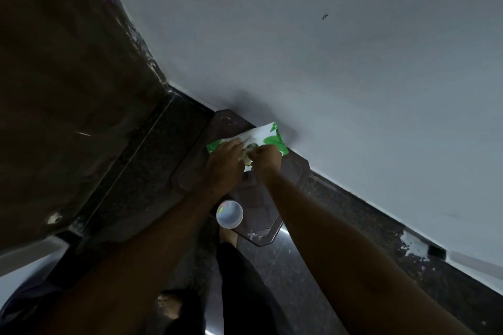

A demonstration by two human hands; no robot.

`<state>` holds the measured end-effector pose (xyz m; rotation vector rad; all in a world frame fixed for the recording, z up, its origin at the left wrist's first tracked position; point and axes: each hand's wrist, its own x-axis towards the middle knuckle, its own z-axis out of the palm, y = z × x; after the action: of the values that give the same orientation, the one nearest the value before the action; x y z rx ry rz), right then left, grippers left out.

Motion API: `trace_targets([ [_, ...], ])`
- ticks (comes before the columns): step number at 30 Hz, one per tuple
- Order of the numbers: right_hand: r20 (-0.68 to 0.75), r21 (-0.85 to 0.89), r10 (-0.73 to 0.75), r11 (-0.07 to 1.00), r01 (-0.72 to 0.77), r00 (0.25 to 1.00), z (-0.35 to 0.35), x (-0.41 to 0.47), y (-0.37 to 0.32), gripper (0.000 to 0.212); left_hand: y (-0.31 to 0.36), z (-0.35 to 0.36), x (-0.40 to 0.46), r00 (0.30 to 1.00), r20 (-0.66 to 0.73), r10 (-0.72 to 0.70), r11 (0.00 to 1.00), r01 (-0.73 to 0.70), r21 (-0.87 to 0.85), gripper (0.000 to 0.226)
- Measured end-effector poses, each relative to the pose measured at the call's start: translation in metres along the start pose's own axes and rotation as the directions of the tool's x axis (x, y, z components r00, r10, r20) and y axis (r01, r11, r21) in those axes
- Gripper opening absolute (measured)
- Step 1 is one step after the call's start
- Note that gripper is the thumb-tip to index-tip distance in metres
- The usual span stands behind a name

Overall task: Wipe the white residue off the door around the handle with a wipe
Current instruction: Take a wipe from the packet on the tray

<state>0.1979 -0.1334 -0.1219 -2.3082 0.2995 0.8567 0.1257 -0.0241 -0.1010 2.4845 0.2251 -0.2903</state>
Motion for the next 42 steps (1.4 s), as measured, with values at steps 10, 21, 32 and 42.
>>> trace_targets([
  [10,-0.110,0.014,-0.064,0.998,0.066,0.992,0.020,0.017,0.011,0.024,-0.016,0.025,0.000,0.998,0.024,0.052,0.999,-0.053,0.010,0.055],
  [21,-0.073,-0.026,-0.151,0.988,0.149,0.986,0.021,0.004,0.006,0.021,-0.022,0.041,-0.006,1.000,0.010,0.019,1.000,-0.019,-0.002,0.058],
  [32,-0.224,0.490,-0.033,0.860,0.142,0.974,-0.029,-0.034,-0.029,0.015,-0.012,0.035,-0.010,0.982,-0.076,-0.171,0.965,0.151,-0.214,0.047],
  [42,-0.015,0.583,-0.073,0.810,0.068,0.997,-0.005,-0.065,-0.084,0.015,-0.004,-0.047,-0.031,0.817,0.217,-0.534,0.251,0.398,-0.883,0.027],
])
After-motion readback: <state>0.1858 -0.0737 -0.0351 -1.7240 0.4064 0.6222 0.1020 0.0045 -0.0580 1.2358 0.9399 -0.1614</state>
